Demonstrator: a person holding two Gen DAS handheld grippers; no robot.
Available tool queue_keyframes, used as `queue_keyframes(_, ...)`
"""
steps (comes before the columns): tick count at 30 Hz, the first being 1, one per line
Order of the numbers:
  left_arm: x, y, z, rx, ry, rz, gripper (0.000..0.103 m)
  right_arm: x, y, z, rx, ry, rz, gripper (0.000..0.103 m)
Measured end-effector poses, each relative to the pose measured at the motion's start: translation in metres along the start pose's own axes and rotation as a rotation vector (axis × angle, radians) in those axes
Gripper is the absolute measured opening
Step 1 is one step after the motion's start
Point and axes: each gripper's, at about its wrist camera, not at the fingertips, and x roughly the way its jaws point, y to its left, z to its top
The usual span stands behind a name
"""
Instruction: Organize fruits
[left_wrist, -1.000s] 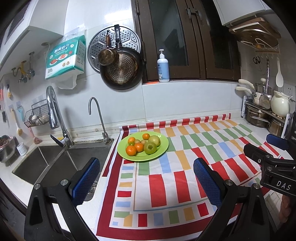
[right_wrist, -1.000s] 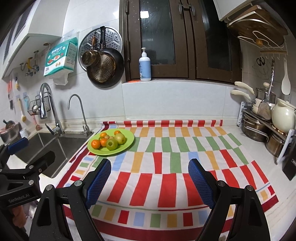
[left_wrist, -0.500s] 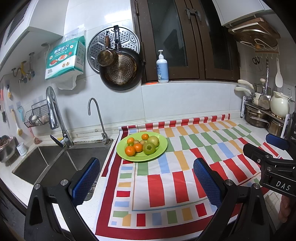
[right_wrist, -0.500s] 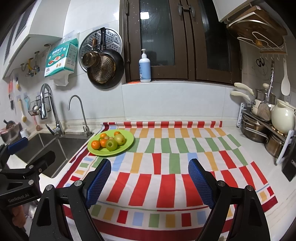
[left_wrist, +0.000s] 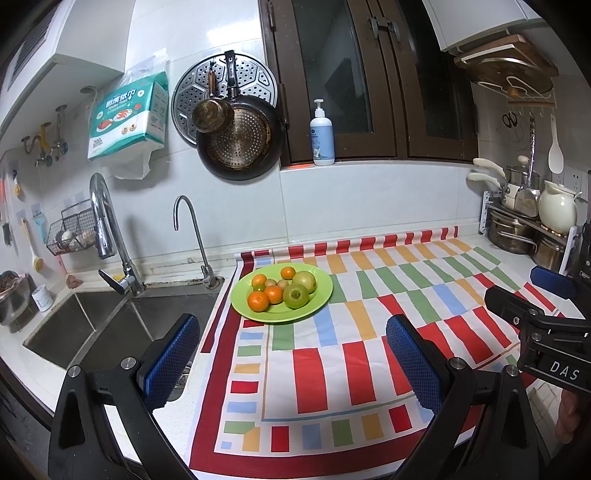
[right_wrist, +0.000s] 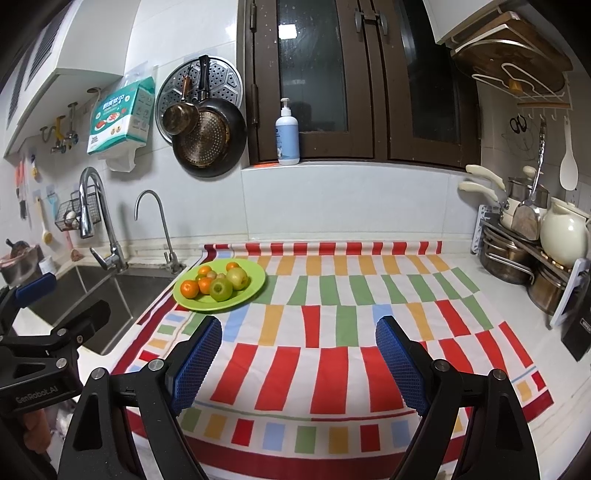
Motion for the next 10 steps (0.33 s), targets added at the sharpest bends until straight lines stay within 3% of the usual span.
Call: queue_keyframes(10, 0.0034, -0.0031, 0.0016, -0.001, 0.005, -0.002, 0.103, 0.0007, -0.0021, 0.0009, -0.001, 0.002, -0.002, 0.086)
